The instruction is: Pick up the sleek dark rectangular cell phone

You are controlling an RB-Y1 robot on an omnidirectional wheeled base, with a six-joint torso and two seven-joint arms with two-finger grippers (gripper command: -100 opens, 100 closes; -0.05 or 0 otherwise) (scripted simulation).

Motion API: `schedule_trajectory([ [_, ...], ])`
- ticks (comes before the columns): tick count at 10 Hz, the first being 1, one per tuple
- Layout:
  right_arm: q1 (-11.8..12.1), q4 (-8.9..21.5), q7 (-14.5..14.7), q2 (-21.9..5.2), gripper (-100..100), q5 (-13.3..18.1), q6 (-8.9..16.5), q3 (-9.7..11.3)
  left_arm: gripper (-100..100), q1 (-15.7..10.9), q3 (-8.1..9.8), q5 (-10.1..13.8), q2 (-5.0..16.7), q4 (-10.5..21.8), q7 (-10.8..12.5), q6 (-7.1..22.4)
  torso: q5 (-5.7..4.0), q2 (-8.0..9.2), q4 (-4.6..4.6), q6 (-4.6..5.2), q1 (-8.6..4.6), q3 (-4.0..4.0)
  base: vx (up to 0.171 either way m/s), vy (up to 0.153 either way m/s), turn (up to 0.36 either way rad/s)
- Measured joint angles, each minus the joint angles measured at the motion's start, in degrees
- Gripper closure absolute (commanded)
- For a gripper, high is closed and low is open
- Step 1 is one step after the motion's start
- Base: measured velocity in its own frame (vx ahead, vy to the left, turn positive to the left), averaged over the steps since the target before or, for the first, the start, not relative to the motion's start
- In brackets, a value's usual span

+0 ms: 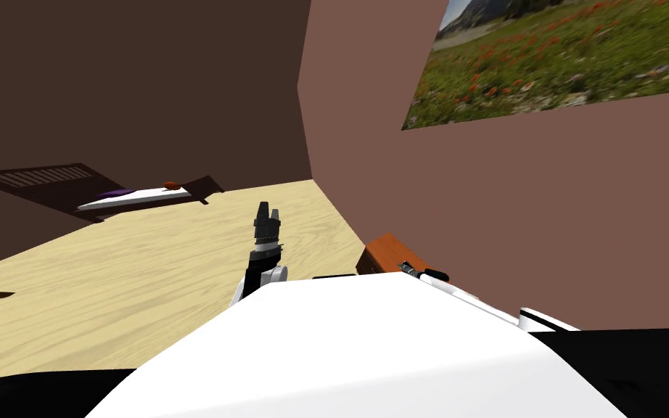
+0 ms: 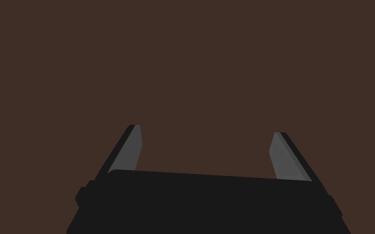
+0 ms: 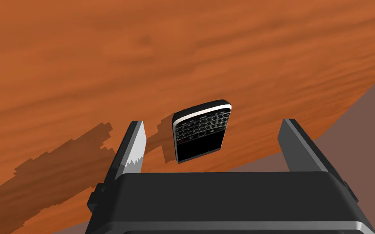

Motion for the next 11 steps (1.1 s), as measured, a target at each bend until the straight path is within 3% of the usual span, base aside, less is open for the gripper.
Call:
schedule_trajectory([
  [3, 0.87, -0.02, -3.04, -0.19, -100, 5.25, 1.78, -1.06, 0, -0.01, -0.01, 0.00, 0.00, 0.00, 0.00, 0.00, 0.04, 0.08, 0.03, -0.07, 0.13, 0.06, 0.025, -0.008, 0.115],
  [5, 0.59, 1.05, -2.50, -0.29, -100, 4.46, 2.64, -0.38, 0, 0.00, 0.00, 0.00, 0.00, 0.00, 0.00, 0.00, 0.02, 0.08, 0.02, 0.00, 0.06, 0.05, 0.036, -0.022, 0.087],
  [6, 1.06, 1.06, -3.72, -0.87, -100, 5.87, 3.56, -0.06, 0, -0.01, -0.01, 0.00, 0.00, 0.00, 0.00, 0.00, 0.02, 0.02, 0.02, -0.06, 0.06, 0.02, 0.053, -0.032, 0.097],
  [9, 0.41, 3.00, -1.25, -0.86, -100, 2.62, 4.16, 1.07, 0, -0.01, 0.00, 0.00, 0.00, 0.00, 0.00, 0.00, 0.03, 0.15, 0.03, -0.01, 0.13, 0.08, 0.018, -0.012, 0.048],
  [11, -0.34, 6.21, 1.90, -1.20, -100, -1.14, 6.19, 2.66, 0, -0.01, 0.00, 0.00, 0.00, 0.00, 0.00, 0.00, 0.01, -0.05, 0.01, -0.06, 0.00, -0.02, 0.085, -0.052, 0.248],
])
